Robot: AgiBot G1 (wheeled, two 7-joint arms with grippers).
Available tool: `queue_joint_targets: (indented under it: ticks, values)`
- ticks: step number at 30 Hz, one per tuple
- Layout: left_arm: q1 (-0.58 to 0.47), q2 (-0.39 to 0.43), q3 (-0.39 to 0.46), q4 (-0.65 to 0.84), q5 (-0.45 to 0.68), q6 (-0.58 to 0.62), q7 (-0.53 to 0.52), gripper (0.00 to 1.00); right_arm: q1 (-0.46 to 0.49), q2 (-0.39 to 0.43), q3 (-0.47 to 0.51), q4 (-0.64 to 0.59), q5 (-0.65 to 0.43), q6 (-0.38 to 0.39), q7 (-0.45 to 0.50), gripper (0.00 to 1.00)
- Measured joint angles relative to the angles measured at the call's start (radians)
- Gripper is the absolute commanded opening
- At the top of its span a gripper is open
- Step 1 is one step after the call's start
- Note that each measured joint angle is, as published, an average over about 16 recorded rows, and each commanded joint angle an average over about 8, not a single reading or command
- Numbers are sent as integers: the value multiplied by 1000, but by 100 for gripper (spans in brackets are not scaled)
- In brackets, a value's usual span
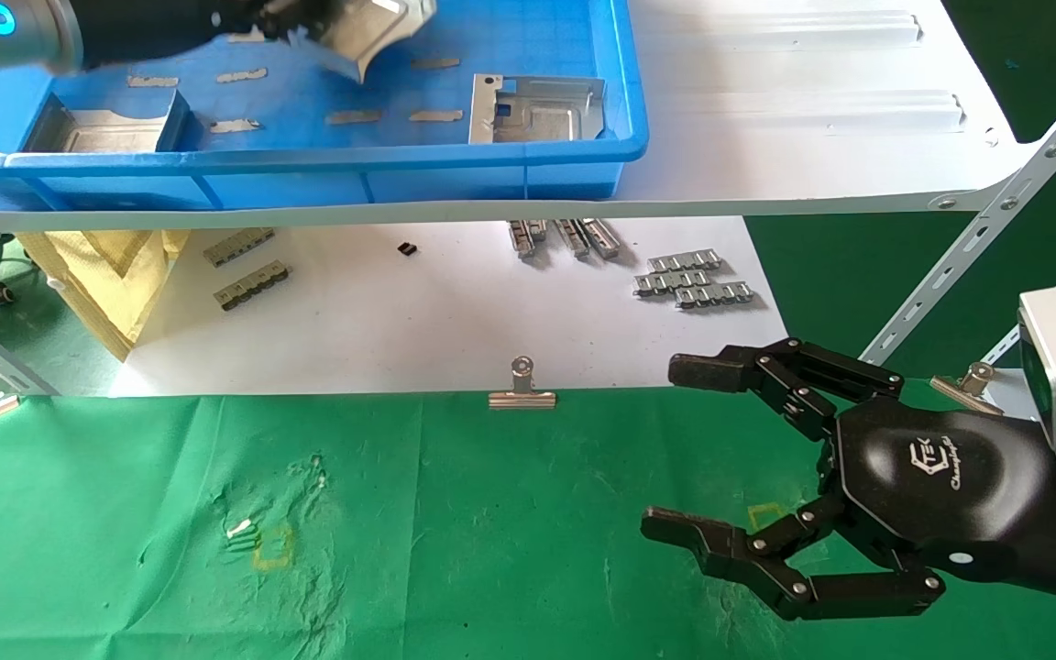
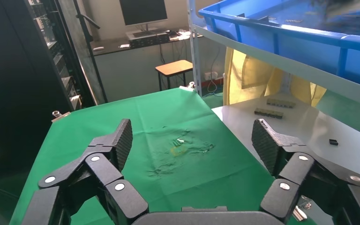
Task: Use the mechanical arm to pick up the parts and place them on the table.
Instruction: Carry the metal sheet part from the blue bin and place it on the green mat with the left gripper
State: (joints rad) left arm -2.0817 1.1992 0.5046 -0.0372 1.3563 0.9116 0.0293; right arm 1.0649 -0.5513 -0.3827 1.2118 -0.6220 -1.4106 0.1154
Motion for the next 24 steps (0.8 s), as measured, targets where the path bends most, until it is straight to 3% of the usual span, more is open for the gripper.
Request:
queue_joint_targets:
  ticks: [5, 17, 24]
  values:
    - [-6, -32, -20, -27, -32, 120, 47, 0, 0, 0, 0, 0, 0, 0, 0, 100]
    - [37, -145, -53, -103, -107, 565, 231, 0, 0, 0, 0, 0, 0, 0, 0, 100]
    - [117, -222, -32, -219, -167, 682, 340, 0, 0, 0, 0, 0, 0, 0, 0, 100]
